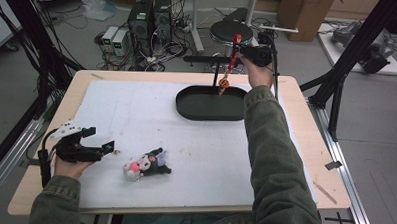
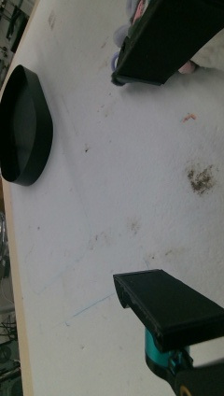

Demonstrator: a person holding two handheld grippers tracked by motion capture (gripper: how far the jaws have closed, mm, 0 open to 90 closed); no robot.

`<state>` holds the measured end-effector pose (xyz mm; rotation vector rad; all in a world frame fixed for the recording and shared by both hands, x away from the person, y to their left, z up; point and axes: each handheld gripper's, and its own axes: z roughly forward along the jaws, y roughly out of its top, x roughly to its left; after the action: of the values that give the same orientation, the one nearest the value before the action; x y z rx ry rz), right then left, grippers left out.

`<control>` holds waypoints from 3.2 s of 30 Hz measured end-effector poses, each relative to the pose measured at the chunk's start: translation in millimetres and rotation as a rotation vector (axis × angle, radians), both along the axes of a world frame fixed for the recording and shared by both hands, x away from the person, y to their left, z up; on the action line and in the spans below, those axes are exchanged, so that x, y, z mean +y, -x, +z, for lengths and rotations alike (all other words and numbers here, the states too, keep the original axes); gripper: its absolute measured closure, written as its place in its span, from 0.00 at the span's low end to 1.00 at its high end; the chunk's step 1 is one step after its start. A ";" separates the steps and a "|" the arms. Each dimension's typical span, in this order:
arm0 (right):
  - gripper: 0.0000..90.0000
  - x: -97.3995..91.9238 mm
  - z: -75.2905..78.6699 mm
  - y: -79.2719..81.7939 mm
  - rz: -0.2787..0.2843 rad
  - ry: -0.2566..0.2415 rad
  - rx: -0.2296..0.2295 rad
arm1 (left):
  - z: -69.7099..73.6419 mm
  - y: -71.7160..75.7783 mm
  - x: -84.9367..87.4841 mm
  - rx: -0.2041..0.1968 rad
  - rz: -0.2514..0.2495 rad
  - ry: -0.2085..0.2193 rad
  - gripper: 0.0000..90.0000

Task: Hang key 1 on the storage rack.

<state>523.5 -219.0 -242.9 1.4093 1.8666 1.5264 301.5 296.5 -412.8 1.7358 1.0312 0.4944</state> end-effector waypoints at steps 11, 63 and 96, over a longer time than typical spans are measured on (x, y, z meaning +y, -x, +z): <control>0.84 -5.8 -5.8 -9.3 -0.026 -0.036 -0.027 | -0.9 -1.7 2.3 0.009 0.000 0.012 0.04; 0.12 -16.4 12.5 6.1 0.087 0.179 -0.147 | 0.5 -0.7 3.6 0.006 0.019 0.010 0.04; 0.01 -36.3 -0.9 87.0 0.142 0.261 -0.117 | 3.3 3.0 2.0 0.002 0.015 0.024 0.04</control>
<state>436.5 -255.3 -243.9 1.0706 2.0428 1.3351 298.6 298.5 -409.5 1.7091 1.0484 0.4886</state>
